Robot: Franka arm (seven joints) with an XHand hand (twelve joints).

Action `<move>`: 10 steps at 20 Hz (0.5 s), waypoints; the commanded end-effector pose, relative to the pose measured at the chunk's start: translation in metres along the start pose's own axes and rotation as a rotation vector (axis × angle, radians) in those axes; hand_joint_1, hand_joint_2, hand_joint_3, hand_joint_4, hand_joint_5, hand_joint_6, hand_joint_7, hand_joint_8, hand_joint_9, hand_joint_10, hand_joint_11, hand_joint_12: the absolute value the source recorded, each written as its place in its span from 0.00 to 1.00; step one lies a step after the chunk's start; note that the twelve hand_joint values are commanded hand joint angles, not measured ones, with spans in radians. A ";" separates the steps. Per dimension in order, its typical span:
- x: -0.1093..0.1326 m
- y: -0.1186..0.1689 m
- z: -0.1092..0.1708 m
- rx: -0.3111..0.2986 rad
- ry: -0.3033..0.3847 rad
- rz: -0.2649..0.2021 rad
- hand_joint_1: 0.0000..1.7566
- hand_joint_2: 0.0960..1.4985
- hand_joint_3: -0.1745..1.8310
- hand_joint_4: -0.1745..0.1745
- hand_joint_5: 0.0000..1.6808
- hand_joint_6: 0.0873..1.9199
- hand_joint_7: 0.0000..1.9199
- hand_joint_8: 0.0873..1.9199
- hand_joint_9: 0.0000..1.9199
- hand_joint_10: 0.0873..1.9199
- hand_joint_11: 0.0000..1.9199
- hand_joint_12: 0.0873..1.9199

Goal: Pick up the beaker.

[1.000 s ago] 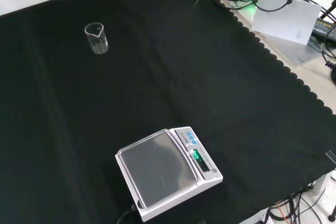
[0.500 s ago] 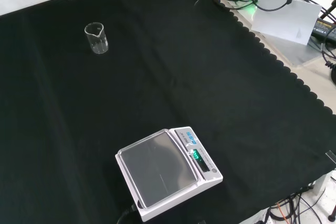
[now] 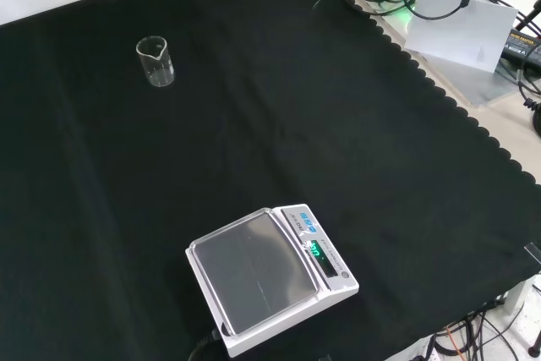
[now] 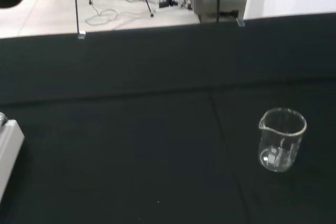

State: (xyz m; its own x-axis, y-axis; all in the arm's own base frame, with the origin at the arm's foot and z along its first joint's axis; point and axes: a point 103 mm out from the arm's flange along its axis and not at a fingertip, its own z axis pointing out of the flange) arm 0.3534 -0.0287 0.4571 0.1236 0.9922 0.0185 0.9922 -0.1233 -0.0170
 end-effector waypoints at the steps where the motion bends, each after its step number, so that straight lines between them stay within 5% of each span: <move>1: -0.029 0.065 0.046 0.015 0.007 0.038 0.35 0.42 0.23 0.51 0.07 0.00 0.05 0.35 0.07 0.43 0.00 0.64; 10: -0.074 0.131 0.116 0.018 0.060 0.080 0.35 0.43 0.22 0.53 0.06 0.00 0.04 0.35 0.06 0.43 0.00 0.61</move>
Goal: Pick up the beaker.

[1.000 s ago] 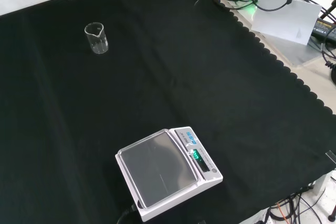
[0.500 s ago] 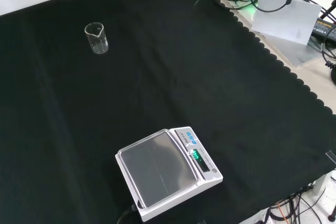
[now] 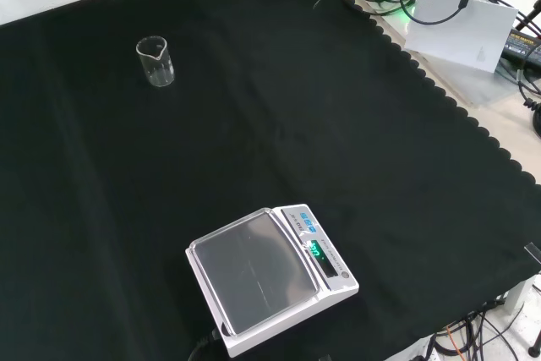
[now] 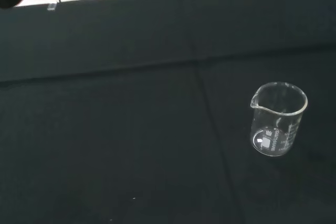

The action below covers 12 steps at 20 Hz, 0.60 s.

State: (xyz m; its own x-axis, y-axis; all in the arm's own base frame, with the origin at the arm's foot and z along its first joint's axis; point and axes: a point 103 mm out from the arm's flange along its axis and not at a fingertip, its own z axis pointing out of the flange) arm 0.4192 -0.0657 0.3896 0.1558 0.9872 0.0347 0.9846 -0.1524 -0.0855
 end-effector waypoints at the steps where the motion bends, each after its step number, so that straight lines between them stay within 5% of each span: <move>1: -0.048 0.072 0.054 -0.045 0.048 0.055 0.35 0.43 0.22 0.53 0.06 0.00 0.04 0.35 0.06 0.43 0.00 0.61; 12: -0.102 0.134 0.140 0.026 0.029 0.122 0.36 0.44 0.20 0.53 0.06 0.00 0.04 0.34 0.05 0.43 0.00 0.51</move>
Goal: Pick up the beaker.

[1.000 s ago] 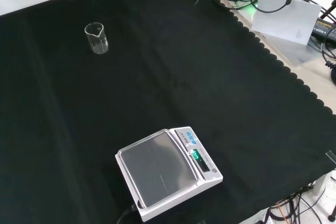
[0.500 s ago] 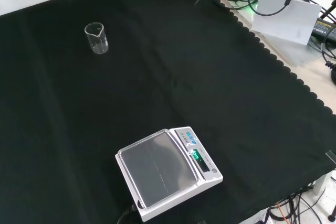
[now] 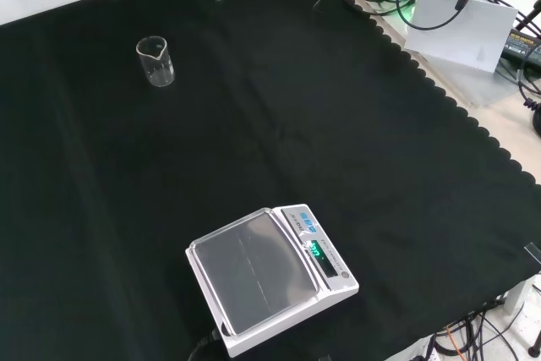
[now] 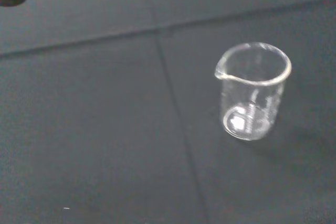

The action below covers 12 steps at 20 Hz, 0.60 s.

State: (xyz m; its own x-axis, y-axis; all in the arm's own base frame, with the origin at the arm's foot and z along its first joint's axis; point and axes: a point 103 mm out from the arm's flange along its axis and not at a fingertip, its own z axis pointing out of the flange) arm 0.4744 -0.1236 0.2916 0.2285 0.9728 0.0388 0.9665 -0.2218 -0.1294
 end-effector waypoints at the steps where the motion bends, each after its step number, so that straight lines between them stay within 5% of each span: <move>1: -0.048 0.072 0.053 -0.009 0.019 0.052 0.36 0.44 0.20 0.53 0.06 0.00 0.04 0.34 0.04 0.43 0.00 0.50; 12: -0.054 0.122 0.114 0.075 0.028 0.059 0.36 0.45 0.19 0.55 0.06 0.00 0.03 0.33 0.03 0.42 0.00 0.48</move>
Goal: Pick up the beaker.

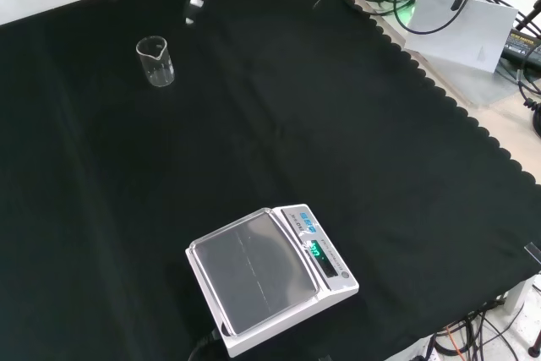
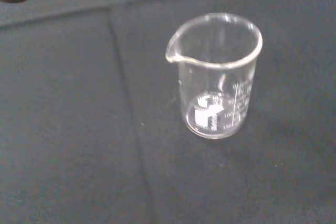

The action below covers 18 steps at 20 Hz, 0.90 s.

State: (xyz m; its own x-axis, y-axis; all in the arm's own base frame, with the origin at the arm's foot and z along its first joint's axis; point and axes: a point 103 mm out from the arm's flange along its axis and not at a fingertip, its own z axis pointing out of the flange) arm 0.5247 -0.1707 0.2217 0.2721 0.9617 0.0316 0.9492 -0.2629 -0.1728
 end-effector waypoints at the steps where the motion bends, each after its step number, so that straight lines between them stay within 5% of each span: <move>1: -0.015 0.060 0.056 0.041 0.026 0.012 0.36 0.45 0.19 0.55 0.06 0.00 0.03 0.33 0.03 0.42 0.00 0.48; 18: -0.030 0.077 0.099 0.114 0.021 0.043 0.36 0.45 0.19 0.57 0.05 0.00 0.02 0.33 0.03 0.42 0.00 0.47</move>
State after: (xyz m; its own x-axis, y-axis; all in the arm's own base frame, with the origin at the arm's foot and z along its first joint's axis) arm 0.5751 -0.2157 0.1185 0.3192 0.9468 0.0409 0.9164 -0.2974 -0.2680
